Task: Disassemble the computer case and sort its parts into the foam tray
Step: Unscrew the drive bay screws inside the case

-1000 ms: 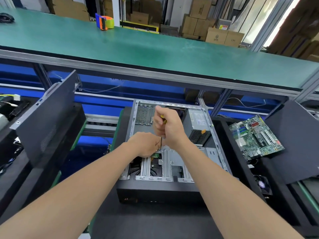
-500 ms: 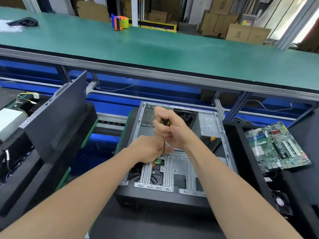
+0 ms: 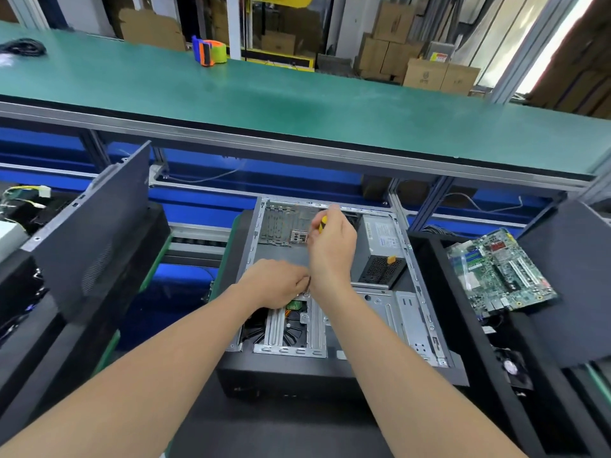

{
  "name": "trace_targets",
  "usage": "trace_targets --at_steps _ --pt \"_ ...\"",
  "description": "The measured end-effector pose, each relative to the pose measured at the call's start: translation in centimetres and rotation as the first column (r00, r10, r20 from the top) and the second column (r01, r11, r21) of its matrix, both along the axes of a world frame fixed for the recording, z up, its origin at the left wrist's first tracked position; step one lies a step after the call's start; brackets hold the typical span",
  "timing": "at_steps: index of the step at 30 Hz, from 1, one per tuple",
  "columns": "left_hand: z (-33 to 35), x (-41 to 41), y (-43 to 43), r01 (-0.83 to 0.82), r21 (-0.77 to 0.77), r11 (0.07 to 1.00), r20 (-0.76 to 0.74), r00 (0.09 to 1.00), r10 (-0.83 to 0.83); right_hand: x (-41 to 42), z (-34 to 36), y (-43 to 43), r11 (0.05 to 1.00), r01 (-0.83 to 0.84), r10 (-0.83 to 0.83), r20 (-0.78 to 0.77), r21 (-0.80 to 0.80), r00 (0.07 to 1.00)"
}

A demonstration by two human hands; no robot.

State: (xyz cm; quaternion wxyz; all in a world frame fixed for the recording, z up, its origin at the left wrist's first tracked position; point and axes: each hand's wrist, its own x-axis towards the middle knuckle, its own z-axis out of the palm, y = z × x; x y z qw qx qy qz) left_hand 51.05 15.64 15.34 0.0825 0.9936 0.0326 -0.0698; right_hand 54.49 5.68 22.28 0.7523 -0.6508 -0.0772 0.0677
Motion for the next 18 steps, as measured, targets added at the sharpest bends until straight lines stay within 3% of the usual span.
trace_targets --at_steps 5,9,14,18 --pt "-0.5 0.3 0.3 -0.008 0.012 1.0 -0.009 1.0 0.009 0.0 -0.4 -0.7 0.989 -0.07 0.072 -0.011 0.131 0.997" --pt "-1.0 0.6 0.5 0.0 0.02 1.0 -0.002 1.0 0.0 0.8 -0.7 -1.5 0.937 -0.33 0.323 0.077 0.116 0.943" --pt "-0.8 0.4 0.4 -0.001 0.06 0.998 0.006 1.0 0.0 2.9 -0.3 -1.6 0.71 -0.699 0.699 0.035 0.087 0.714" --pt "-0.4 0.4 0.3 -0.003 0.027 1.0 -0.003 1.0 0.003 4.9 -0.2 -1.9 0.542 -0.823 0.838 -0.037 0.169 0.545"
